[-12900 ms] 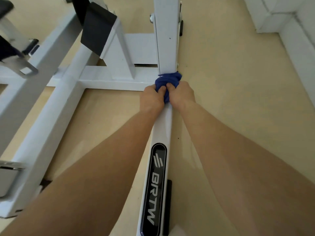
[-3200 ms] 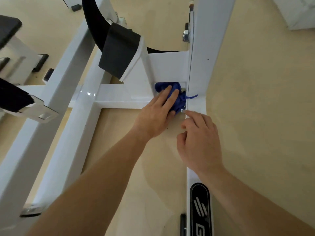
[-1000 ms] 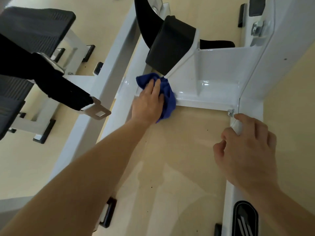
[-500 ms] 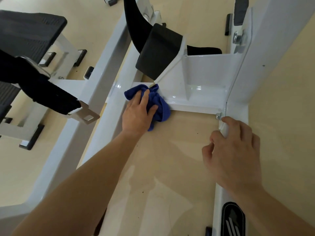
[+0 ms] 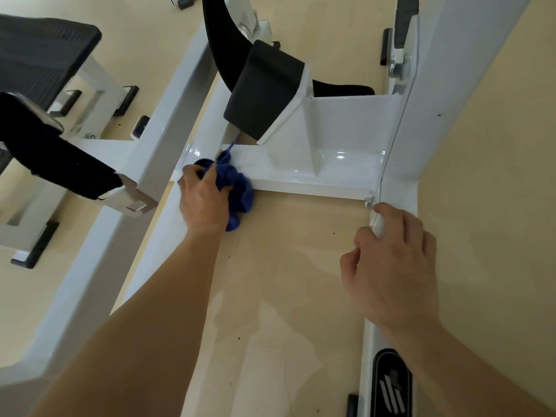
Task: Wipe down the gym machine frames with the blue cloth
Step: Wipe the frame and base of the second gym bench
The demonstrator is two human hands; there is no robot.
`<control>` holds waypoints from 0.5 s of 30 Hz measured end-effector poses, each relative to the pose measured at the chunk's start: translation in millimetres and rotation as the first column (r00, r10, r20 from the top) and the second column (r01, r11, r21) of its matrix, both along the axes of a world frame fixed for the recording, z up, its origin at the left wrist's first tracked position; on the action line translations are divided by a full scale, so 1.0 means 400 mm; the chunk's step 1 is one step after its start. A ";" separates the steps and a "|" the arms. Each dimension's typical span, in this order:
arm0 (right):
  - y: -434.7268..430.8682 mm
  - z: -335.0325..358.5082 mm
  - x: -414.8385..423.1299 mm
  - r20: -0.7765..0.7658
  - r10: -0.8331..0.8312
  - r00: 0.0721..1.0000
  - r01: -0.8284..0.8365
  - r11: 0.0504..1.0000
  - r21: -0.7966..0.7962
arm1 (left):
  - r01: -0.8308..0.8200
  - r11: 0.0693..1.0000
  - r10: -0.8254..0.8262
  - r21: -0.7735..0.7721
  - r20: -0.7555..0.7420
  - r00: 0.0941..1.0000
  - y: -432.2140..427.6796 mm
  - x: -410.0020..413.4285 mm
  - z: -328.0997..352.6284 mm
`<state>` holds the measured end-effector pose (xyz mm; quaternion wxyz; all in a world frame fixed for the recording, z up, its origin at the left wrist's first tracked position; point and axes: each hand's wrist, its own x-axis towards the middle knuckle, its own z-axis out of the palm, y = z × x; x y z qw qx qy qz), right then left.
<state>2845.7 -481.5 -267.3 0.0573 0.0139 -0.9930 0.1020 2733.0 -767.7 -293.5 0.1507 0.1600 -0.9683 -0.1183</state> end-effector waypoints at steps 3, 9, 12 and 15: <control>0.000 0.001 0.000 0.011 0.006 1.000 -0.006 1.000 0.000 | -0.022 0.996 0.025 -0.091 0.026 0.999 -0.008 -0.008 0.000; 0.003 -0.002 0.001 0.021 0.006 1.000 -0.006 1.000 0.009 | 0.103 0.991 -0.106 0.090 0.028 0.994 0.083 0.010 0.003; 0.000 0.001 0.002 0.030 0.005 1.000 -0.006 1.000 0.019 | 0.143 0.986 -0.146 0.079 0.030 0.989 0.161 0.019 -0.007; -0.001 0.004 0.001 0.040 0.002 0.999 -0.003 1.000 0.026 | 0.046 0.971 -0.059 0.236 0.047 0.997 0.233 0.030 -0.004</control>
